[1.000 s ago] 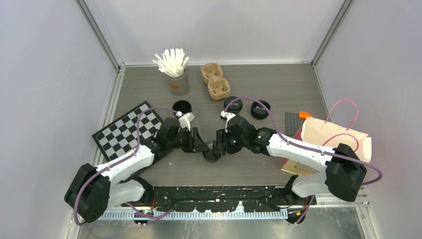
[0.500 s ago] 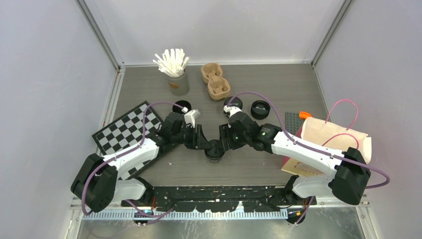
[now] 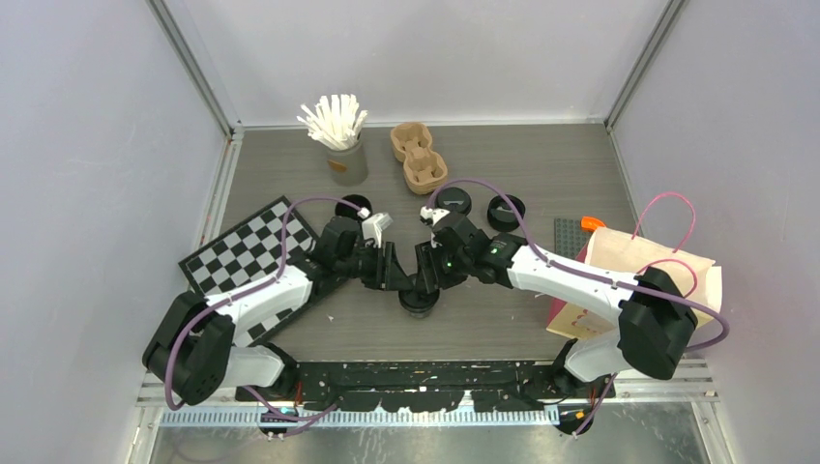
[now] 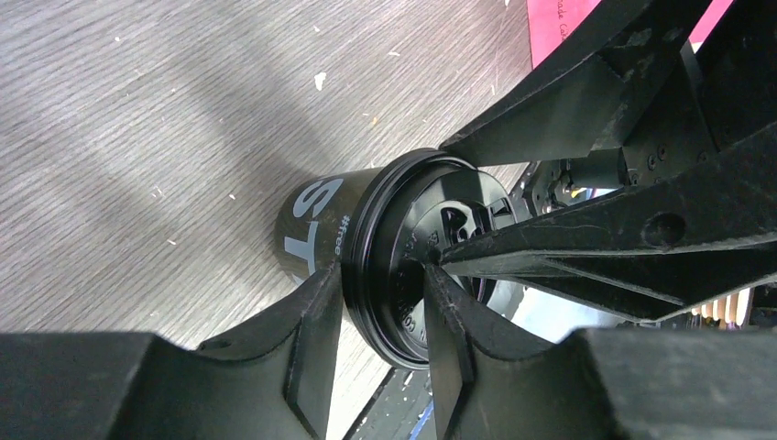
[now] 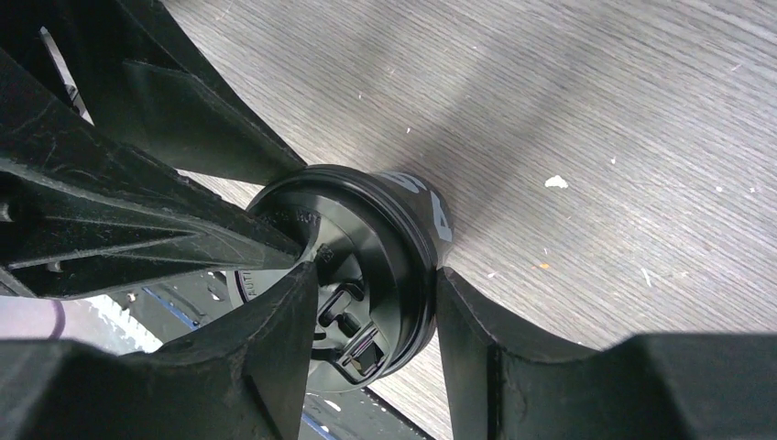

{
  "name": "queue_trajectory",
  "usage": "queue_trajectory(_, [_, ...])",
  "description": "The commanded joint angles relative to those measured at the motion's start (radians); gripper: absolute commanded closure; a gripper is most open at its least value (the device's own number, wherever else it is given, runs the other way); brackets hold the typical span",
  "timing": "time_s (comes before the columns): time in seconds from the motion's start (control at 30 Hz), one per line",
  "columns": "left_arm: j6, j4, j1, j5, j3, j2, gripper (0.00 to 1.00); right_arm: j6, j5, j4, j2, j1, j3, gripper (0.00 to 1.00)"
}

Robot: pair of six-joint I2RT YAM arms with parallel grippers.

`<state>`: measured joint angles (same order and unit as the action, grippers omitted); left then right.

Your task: Pack the takeout coffee

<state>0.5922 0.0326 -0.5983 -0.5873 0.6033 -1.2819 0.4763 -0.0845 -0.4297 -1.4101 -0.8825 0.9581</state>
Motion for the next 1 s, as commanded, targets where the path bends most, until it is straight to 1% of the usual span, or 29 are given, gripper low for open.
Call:
queue_trajectory(0.0, [-0.012,-0.028,-0.002,-0.026,0.061,0.006,0.60,0.010,0.002,0.045,0.001,0.001,-0.024,0.49])
queue_trajectory(0.17, [0.019,-0.177,-0.002,0.038,0.152,0.067,0.49,0.024,0.015,0.044,0.013,0.002,-0.073,0.52])
queue_trajectory(0.27, [0.041,-0.215,-0.003,0.084,0.157,0.111,0.41,0.027,0.025,0.046,0.024,0.001,-0.096,0.52])
queue_trajectory(0.47, [0.061,-0.270,-0.002,0.080,0.112,0.168,0.39,0.034,0.029,0.048,0.024,0.002,-0.109,0.52])
queue_trajectory(0.57, [0.065,-0.293,-0.003,0.095,0.073,0.234,0.39,0.036,0.031,0.048,0.017,0.001,-0.110,0.52])
queue_trajectory(0.63, [0.100,-0.261,-0.003,0.098,0.017,0.291,0.39,0.037,0.028,0.049,0.014,0.002,-0.110,0.52])
queue_trajectory(0.73, [0.162,-0.200,-0.003,0.091,-0.054,0.335,0.39,0.044,0.025,0.056,0.016,0.001,-0.112,0.52])
queue_trajectory(0.87, [0.226,-0.119,-0.002,0.094,-0.127,0.354,0.42,0.050,0.025,0.066,0.022,0.001,-0.118,0.52])
queue_trajectory(0.97, [0.274,-0.014,-0.002,0.074,-0.180,0.353,0.43,0.054,0.020,0.072,0.020,0.001,-0.125,0.52])
